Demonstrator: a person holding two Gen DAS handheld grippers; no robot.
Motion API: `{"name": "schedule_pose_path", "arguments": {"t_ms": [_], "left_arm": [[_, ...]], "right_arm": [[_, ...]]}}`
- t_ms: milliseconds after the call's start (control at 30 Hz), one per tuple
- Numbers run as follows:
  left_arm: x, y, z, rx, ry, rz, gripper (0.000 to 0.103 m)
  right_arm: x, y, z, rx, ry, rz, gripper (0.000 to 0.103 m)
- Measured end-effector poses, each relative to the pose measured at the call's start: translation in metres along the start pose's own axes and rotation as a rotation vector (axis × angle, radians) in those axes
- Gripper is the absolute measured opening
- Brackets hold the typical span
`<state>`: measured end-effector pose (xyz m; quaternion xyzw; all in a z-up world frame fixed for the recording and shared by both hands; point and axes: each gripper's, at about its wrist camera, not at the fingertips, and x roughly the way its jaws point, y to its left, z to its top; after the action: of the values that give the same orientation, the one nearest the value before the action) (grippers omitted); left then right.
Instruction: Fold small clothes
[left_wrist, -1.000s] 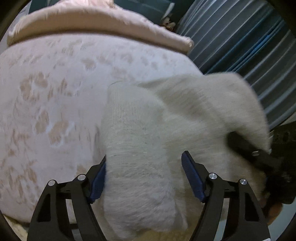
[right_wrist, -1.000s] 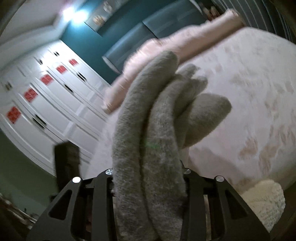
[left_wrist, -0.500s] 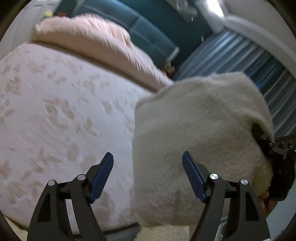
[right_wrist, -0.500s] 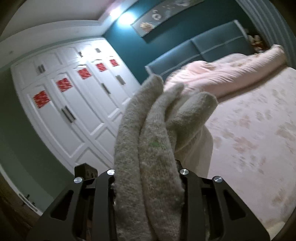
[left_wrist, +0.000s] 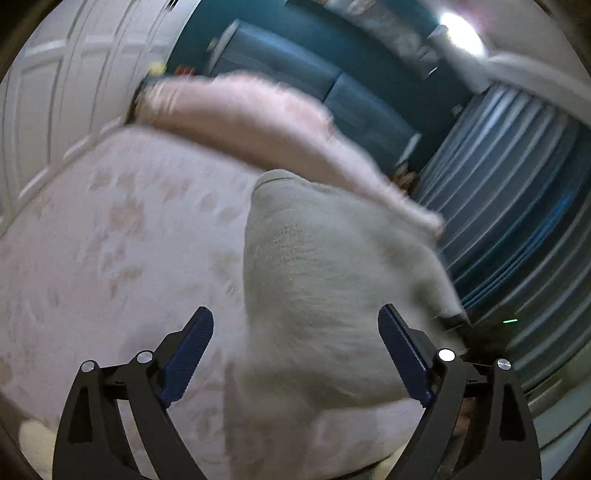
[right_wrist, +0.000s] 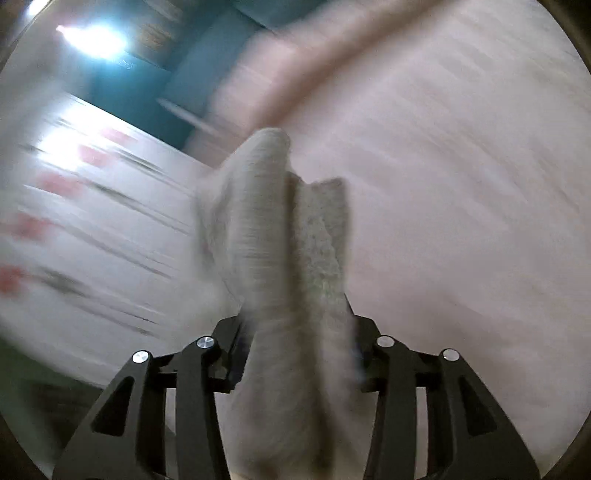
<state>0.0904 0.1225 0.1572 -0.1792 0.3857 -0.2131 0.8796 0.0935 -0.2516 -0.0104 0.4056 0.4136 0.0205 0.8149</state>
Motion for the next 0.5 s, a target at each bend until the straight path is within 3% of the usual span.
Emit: {"name": "schedule_pose_path", "arguments": {"t_ms": [33, 100, 167, 267, 367, 500], "left_arm": [[0.019, 0.012, -0.01, -0.018, 0.047, 0.018, 0.088], [0.047, 0.026, -0.027, -0.051, 0.122, 0.051, 0.088], [0.068, 0.037, -0.044, -0.073, 0.167, 0.076, 0.088], [0.094, 0.041, -0.054, -0.083, 0.208, 0.099, 0.088], [0.124, 0.043, -0.053, -0.074, 0.235, 0.139, 0.088], [0.156, 0.057, -0.049, -0.067, 0.281, 0.178, 0.088]], "right_arm": [[0.007, -0.016, -0.008, 0.01, 0.025, -0.032, 0.034], [-0.004, -0.03, -0.019, 0.009, -0.004, -0.013, 0.037], [-0.016, -0.025, -0.014, -0.042, -0.019, -0.025, 0.058], [-0.015, -0.009, 0.0, -0.123, -0.006, -0.051, 0.069], [0.017, -0.005, 0.01, -0.146, 0.07, -0.068, 0.081], [0.062, -0.015, 0.01, -0.098, 0.165, -0.081, 0.081]]}}
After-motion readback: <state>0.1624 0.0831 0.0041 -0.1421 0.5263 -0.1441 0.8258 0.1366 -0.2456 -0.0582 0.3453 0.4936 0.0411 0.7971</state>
